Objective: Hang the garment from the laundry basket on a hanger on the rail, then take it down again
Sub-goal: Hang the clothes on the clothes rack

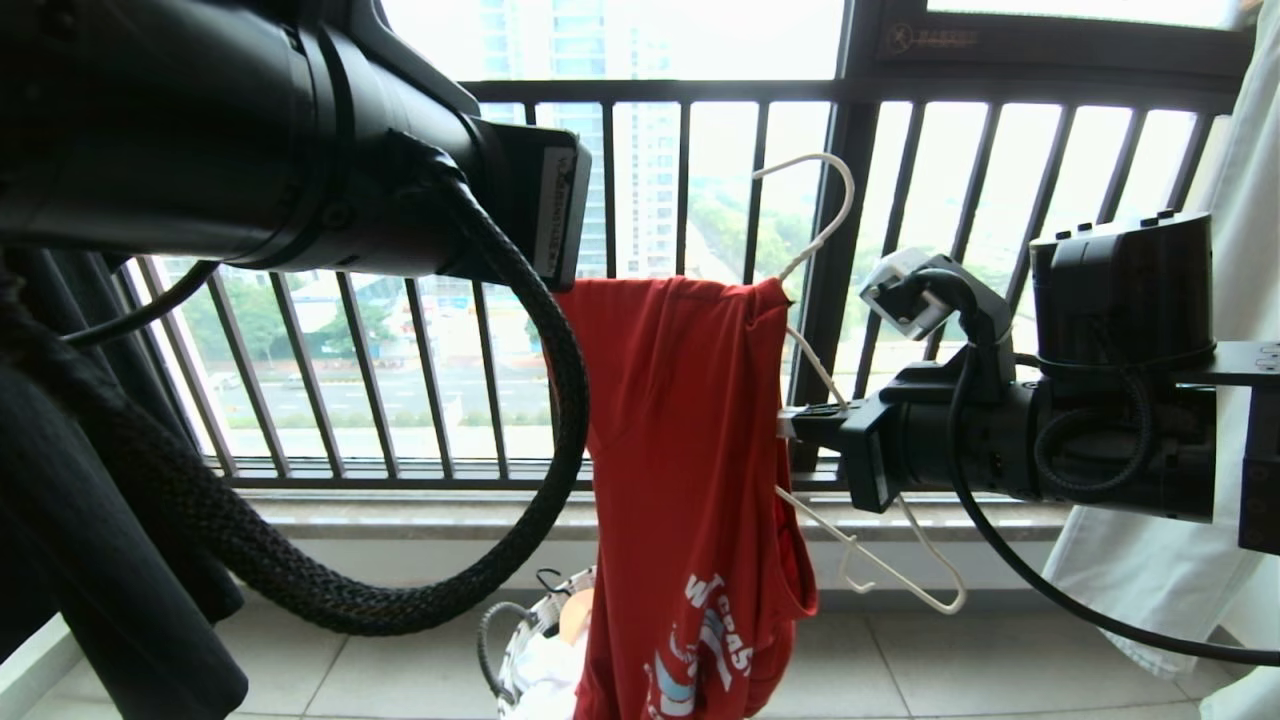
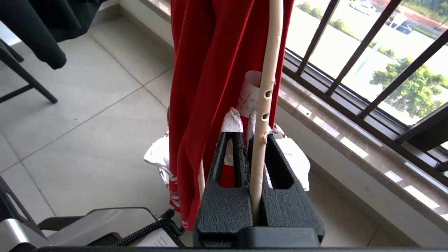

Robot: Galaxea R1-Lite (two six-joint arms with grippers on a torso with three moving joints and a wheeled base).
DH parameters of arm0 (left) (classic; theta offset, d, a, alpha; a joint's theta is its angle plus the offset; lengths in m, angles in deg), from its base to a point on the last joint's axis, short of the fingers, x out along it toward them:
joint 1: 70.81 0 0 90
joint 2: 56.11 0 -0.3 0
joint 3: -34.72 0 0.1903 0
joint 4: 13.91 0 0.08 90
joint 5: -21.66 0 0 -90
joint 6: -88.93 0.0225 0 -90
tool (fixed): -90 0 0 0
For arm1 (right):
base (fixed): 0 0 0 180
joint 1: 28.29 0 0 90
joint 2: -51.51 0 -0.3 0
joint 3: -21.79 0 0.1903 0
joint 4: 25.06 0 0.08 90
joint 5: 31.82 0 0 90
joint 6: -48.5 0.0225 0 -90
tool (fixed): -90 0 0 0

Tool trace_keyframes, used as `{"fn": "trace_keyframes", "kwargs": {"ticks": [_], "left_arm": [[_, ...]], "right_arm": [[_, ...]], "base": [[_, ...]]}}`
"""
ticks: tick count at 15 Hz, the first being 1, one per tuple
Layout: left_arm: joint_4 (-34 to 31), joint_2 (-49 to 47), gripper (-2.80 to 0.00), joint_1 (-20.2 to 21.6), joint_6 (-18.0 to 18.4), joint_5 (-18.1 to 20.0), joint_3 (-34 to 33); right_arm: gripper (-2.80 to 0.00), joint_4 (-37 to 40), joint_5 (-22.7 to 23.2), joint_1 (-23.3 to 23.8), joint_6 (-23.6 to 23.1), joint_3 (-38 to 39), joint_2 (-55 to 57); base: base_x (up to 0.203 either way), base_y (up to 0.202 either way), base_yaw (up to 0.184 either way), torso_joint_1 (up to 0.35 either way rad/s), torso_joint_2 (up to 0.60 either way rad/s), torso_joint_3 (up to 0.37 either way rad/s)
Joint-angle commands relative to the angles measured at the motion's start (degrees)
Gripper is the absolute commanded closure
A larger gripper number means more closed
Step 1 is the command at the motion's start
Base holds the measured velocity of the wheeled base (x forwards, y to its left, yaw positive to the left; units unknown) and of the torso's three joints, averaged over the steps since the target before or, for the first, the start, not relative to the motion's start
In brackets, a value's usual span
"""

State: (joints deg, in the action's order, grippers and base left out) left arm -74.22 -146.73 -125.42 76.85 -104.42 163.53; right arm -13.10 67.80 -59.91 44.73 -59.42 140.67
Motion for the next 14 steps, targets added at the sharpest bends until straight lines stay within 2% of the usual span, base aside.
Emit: {"fn": "trace_keyframes", "kwargs": {"ticks": [1, 2, 5, 10, 12, 14], "left_arm": [[-0.2, 2.0, 0.0, 2.6, 0.0, 0.1, -3.4], [-0.3, 3.3, 0.0, 4.0, 0.1, 1.9, -4.9], [-0.2, 8.0, 0.0, 9.5, -0.1, 17.3, -10.1], [0.0, 13.4, 0.0, 16.6, 0.1, 34.5, -19.2], [0.1, 13.9, 0.0, 18.5, 1.5, 37.9, -20.7], [0.1, 13.5, 0.0, 18.9, 2.4, 38.6, -20.9]], "right_arm": [[0.0, 0.1, 0.1, 0.0, -0.1, 0.0, 0.2], [0.0, 0.1, 0.1, -0.1, -0.1, 0.0, 0.3], [0.0, 0.1, 0.2, -0.1, -0.1, 0.0, 0.4], [0.0, 0.2, 0.3, -1.2, -0.1, 0.1, 0.6], [0.0, 0.2, 0.3, -1.4, -0.1, 0.1, 0.8], [0.0, 0.2, 0.2, -2.1, -0.1, 0.3, 0.8]], "base": [[0.0, 0.0, 0.0, 0.0, 0.0, 0.0], [0.0, 0.0, 0.0, 0.0, 0.0, 0.0], [0.0, 0.0, 0.0, 0.0, 0.0, 0.0], [0.0, 0.0, 0.0, 0.0, 0.0, 0.0], [0.0, 0.0, 0.0, 0.0, 0.0, 0.0], [0.0, 0.0, 0.0, 0.0, 0.0, 0.0]]}}
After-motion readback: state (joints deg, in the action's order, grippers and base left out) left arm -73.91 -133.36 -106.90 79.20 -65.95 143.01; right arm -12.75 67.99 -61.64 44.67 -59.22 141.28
